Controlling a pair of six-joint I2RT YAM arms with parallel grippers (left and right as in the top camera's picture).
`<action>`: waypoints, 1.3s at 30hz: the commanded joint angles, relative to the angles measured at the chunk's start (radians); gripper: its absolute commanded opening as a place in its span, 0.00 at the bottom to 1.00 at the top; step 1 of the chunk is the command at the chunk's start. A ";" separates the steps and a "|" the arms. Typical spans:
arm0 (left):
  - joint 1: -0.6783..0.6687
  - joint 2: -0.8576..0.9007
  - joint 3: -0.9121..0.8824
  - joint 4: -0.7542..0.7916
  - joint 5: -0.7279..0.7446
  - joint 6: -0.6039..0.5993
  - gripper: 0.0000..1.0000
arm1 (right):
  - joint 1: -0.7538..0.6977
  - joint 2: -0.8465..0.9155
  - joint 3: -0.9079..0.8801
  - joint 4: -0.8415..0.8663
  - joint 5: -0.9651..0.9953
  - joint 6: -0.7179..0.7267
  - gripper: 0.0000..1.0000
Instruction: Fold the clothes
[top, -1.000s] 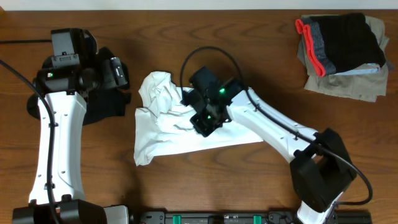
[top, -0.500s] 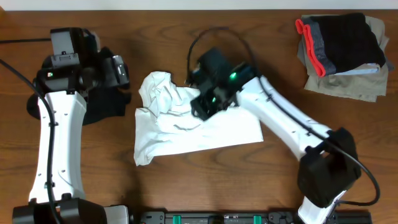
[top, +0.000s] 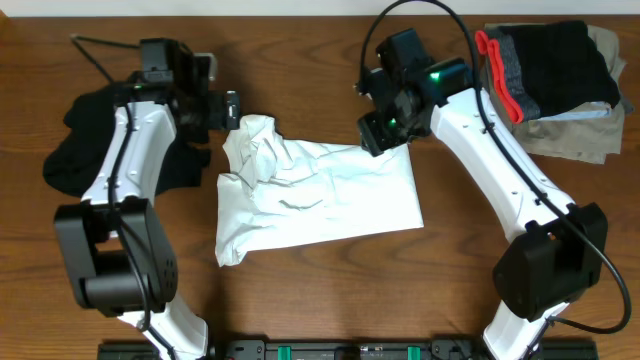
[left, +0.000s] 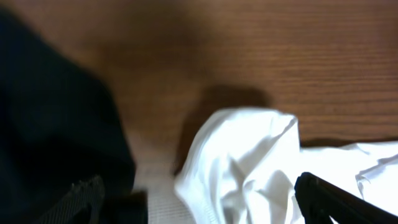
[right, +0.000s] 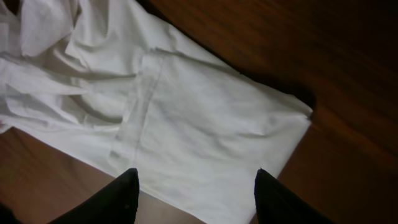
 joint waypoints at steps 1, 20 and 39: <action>-0.032 0.030 0.032 0.023 0.018 0.180 0.99 | -0.005 -0.009 0.020 -0.001 0.008 -0.019 0.57; -0.059 0.157 0.031 0.068 0.020 0.373 0.83 | -0.005 -0.008 0.020 -0.018 0.026 -0.019 0.56; -0.064 0.192 0.017 0.119 0.021 0.372 0.69 | -0.005 -0.008 0.020 -0.017 0.026 -0.019 0.53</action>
